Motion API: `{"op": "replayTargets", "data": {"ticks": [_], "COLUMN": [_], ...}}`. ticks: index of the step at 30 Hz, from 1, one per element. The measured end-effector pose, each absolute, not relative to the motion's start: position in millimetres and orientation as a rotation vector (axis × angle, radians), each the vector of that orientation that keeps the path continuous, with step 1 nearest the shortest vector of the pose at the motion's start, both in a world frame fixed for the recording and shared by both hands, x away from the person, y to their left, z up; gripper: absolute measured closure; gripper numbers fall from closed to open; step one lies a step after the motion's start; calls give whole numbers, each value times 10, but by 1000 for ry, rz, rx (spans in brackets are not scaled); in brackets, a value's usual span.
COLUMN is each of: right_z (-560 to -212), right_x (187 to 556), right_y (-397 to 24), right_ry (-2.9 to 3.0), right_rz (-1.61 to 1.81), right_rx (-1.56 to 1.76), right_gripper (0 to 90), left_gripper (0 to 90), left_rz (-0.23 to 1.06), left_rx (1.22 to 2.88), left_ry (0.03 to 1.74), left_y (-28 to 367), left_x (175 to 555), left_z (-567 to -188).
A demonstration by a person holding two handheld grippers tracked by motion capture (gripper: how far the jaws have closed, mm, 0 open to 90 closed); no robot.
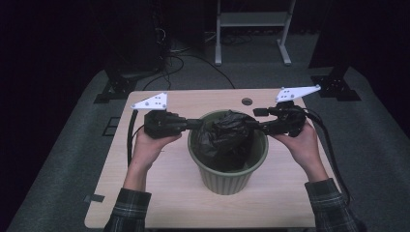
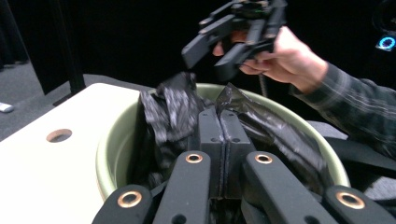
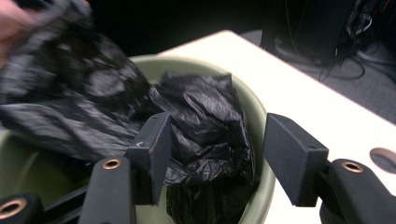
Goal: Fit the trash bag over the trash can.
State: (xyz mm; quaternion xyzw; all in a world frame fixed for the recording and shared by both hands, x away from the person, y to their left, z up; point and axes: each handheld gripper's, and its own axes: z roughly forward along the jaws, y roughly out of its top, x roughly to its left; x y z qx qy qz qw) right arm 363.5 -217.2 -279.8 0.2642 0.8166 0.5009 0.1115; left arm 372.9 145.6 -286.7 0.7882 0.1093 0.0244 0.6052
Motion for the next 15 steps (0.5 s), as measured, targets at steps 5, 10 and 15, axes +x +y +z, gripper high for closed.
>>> {"op": "replayTargets", "data": {"ticks": [5,10,15], "right_z": [-2751,-2803,-2873], "right_x": [3512,3397,3372], "right_y": [-2110,-1836,-1569], "right_ry": [2434,2526,2607], "right_rz": [1556,1585,1482], "right_rx": [690,552,464], "right_gripper": [403,397,677], "left_gripper": [893,893,893], "left_rz": [67,73,80], "left_rx": [1813,1791,1761], "left_ry": [267,262,260], "left_y": [1292,1186,1186], "left_x": [3823,3864,3834], "left_z": [-2811,-2743,-2689]}}
